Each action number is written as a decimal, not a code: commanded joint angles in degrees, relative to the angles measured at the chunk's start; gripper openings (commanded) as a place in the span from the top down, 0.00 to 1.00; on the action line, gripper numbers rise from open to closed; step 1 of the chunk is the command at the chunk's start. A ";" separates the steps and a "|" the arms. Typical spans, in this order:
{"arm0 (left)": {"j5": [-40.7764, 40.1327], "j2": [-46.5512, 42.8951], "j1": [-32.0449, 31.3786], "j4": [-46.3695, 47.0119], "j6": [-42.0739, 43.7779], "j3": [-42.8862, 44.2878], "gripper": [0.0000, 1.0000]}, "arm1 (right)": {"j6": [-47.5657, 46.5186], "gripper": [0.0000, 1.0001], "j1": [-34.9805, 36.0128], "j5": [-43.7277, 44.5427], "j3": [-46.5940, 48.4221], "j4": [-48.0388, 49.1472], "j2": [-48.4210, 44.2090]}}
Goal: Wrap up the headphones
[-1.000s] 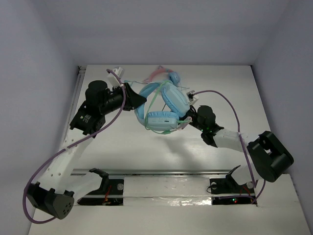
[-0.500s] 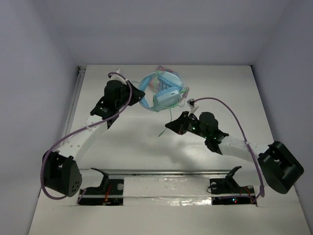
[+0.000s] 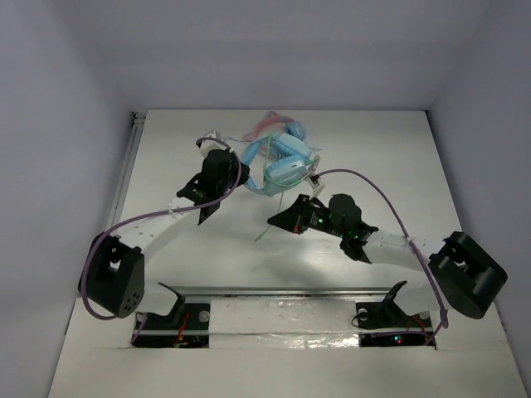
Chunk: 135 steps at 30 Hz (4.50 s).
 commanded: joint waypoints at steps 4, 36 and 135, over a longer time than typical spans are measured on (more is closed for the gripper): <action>-9.05 -0.47 -2.27 14.38 -5.12 -4.49 1.00 | 7.95 0.99 1.91 -4.55 2.71 12.53 0.77; -14.50 4.36 -12.64 12.19 -4.60 -15.58 1.00 | 19.47 0.67 1.91 14.96 2.89 10.96 13.94; -13.36 9.98 -15.55 0.94 -0.90 -11.36 1.00 | -14.98 0.88 1.13 44.50 31.11 -40.64 12.03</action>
